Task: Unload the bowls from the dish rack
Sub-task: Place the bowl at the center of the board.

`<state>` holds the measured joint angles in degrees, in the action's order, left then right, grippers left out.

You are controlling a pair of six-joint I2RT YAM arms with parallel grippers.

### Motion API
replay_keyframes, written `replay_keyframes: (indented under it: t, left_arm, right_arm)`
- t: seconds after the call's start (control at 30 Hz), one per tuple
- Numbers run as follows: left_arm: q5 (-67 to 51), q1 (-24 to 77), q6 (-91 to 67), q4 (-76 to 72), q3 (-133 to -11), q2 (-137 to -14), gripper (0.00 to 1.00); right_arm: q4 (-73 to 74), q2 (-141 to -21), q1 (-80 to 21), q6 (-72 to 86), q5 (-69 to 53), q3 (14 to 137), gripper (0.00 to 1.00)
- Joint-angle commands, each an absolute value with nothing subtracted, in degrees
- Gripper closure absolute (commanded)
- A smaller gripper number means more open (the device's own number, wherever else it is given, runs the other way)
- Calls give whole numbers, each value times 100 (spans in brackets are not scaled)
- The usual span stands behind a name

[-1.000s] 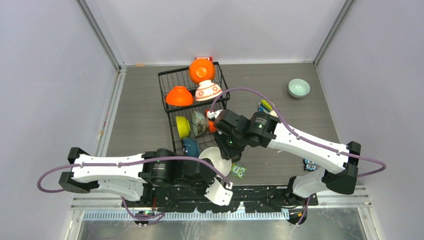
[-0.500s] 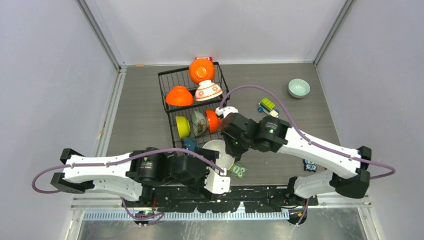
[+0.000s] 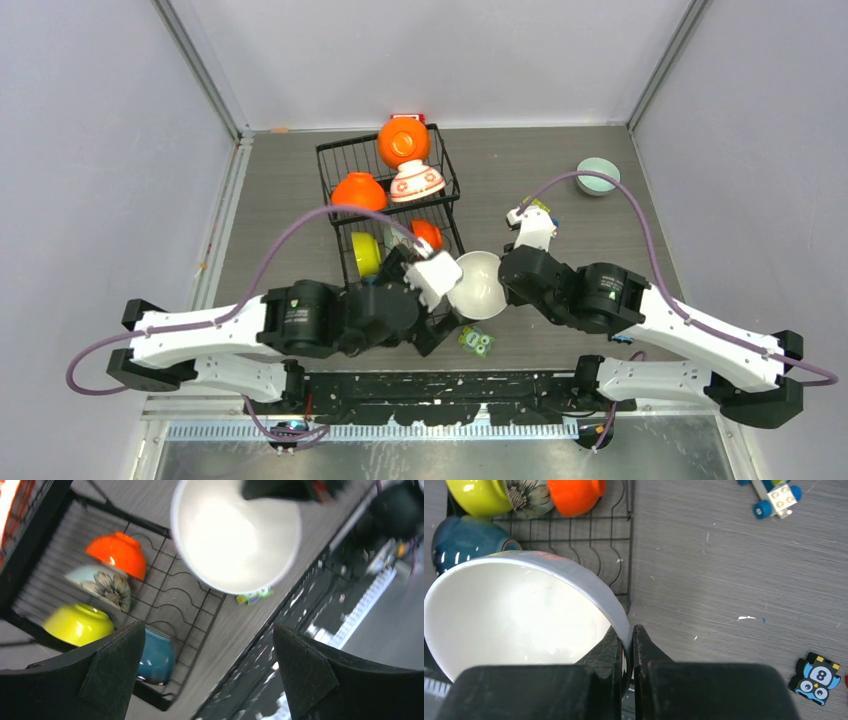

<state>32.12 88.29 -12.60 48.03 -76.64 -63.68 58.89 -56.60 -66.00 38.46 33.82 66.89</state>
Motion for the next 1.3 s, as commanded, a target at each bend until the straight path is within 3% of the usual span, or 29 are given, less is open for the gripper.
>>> replay_keyframes:
  t: [0.0, 0.13, 0.33, 0.53, 1.03, 1.13, 1.27]
  left_arm:
    - [3194, 7861, -4213, 4772, -7877, -6543, 0]
    - [2768, 7472, -5478, 4844, -7896, -6751, 0]
    - [3547, 7471, -6193, 5079, -7542, -6750, 0]
    - [3925, 7453, -6132, 4162, -6769, -6327, 0]
    - [4198, 7344, -6657, 5158, -7526, -7340, 1]
    - [4160, 7305, -6816, 5369, -7570, -7569, 6]
    - [4238, 7288, -7032, 5698, -7743, -7867, 22]
  right_arm:
    - [5296, -5329, -6596, 4434, 4270, 6492, 99]
    - [5265, -5212, -6599, 4706, 4344, 6286, 99]
    - [5015, -5130, -6599, 4913, 4211, 6014, 99]
    - [4724, -5358, -6598, 5162, 3932, 5841, 99]
    - [4812, -5979, -6600, 5755, 3783, 6097, 99]
    - [4956, -6112, -6603, 5849, 3758, 6204, 99]
    - [5130, -6220, -6606, 5969, 3766, 6312, 99]
